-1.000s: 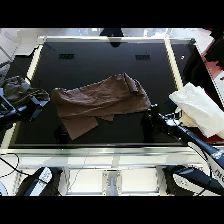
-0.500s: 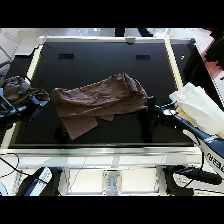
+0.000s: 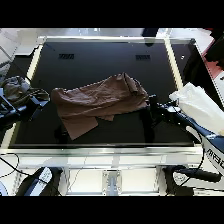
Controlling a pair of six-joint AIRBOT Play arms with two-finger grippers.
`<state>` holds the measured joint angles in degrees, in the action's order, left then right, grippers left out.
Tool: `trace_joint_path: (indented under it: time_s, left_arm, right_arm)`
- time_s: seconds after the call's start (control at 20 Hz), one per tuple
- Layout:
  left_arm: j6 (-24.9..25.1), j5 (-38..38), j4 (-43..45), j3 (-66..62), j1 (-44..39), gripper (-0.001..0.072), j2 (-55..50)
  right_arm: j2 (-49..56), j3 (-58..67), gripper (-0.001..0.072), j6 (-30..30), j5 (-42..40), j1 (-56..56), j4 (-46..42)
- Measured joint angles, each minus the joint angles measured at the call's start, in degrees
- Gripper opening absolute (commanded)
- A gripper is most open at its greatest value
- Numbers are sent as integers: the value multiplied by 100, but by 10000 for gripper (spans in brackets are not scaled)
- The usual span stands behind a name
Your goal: Fold the shirts.
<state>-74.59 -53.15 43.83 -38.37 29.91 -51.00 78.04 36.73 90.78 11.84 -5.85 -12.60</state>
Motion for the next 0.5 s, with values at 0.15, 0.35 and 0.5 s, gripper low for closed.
trace_joint_path:
  time_s: [0.15,0.35,0.5]
  left_arm:
    - [-2,2,0,17,0,702,0]
    - [-184,17,17,155,0,702,-11]
    - [-529,140,22,501,0,696,-166]
  right_arm:
    - [179,4,15,149,85,17,2]
    - [297,24,15,232,109,22,20]
    - [243,92,15,168,76,66,0]
